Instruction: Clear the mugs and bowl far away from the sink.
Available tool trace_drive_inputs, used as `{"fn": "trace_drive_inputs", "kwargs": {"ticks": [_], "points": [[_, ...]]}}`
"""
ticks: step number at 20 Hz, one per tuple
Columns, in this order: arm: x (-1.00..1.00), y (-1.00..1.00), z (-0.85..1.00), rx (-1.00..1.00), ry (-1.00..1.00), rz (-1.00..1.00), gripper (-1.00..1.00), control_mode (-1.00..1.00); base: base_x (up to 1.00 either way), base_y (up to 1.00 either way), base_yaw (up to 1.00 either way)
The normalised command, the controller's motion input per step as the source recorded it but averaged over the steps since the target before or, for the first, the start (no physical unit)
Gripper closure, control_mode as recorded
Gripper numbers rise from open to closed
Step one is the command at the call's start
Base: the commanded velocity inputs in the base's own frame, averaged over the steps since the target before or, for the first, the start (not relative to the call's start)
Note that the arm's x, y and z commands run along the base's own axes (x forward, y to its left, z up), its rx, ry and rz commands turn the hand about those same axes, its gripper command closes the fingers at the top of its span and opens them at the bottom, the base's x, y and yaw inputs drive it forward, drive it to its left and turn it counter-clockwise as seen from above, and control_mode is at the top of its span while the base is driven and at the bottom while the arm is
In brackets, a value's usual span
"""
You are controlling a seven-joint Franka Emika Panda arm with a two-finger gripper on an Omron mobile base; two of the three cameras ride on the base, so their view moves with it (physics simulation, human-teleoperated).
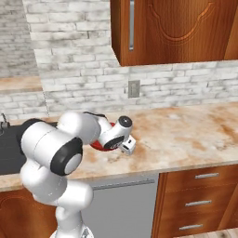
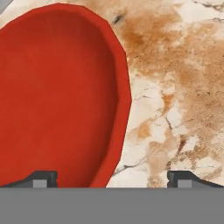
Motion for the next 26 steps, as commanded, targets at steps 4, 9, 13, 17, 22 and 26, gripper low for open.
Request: {"fn": "trace_drive_inputs", "kwargs": {"ticks": [4, 9, 13, 17, 22, 26], "points": [[0.21, 0.06, -0.18, 0.00, 0.00, 0.00, -1.00, -1.00, 0.00, 0.00, 0.00], [0.23, 0.10, -0.16, 0.00, 0.00, 0.00, -1.00, -1.00, 0.00, 0.00, 0.00], [0.14, 0.11, -0.15, 0.01, 0.00, 0.00, 1.00, -1.00, 0.00, 0.00, 0.00], [0.06, 0.03, -0.09, 0.01, 0.00, 0.00, 1.00, -1.00, 0.00, 0.00, 0.00], [0.03, 0.04, -0.08, 0.01, 0.00, -0.01, 1.00, -1.00, 0.00, 0.00, 0.00], [-0.20, -0.02, 0.00, 0.08, 0.00, -0.24, 1.00, -1.00, 0.00, 0.00, 0.00]]}}
